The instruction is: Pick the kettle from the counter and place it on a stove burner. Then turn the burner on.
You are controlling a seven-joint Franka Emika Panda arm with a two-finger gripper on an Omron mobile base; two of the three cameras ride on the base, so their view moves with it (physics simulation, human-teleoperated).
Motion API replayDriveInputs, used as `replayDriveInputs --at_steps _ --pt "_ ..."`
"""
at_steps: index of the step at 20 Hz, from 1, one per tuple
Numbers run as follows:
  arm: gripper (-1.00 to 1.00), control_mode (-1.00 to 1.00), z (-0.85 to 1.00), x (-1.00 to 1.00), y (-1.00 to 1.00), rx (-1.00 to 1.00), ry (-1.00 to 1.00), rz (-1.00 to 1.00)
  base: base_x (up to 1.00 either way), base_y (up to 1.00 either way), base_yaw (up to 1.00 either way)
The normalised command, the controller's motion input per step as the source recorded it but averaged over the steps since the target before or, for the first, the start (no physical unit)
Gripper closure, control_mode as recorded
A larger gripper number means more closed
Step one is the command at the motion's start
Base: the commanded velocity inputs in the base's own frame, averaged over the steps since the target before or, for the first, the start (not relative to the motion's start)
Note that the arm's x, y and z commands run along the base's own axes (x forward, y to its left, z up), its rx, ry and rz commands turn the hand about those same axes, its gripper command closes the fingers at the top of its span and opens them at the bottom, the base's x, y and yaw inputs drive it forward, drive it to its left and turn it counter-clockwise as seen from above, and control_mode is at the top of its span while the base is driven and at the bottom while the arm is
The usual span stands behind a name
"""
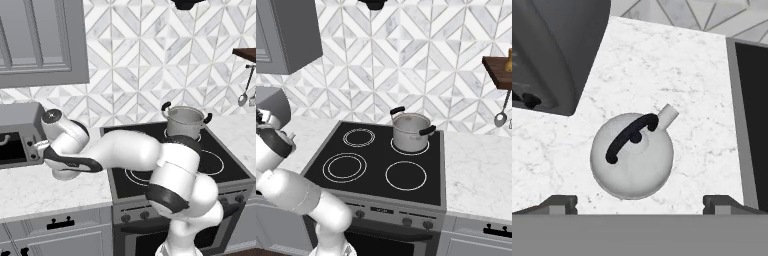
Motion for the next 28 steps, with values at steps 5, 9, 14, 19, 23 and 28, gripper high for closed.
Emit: replayDriveInputs --at_steps 5,9,14,19,23,28 --pt "-1.0 -1.0 -0.38 0.37 0.07 -0.02 0.0 -0.06 0.0 0.0 0.0" --pt "-1.0 -1.0 -0.26 0.44 0.14 0.0 0.01 -0.06 0.0 0.0 0.0" --pt "-1.0 -1.0 -0.1 0.37 0.24 -0.01 0.02 -0.06 0.0 0.0 0.0" --pt "1.0 -1.0 -0.25 0.21 0.16 -0.01 0.07 -0.05 0.0 0.0 0.0" --pt "1.0 -1.0 -0.49 0.01 0.0 -0.01 0.05 -0.06 0.0 0.0 0.0" --pt "1.0 -1.0 -0.21 0.0 -0.02 0.0 -0.01 -0.01 0.0 0.0 0.0"
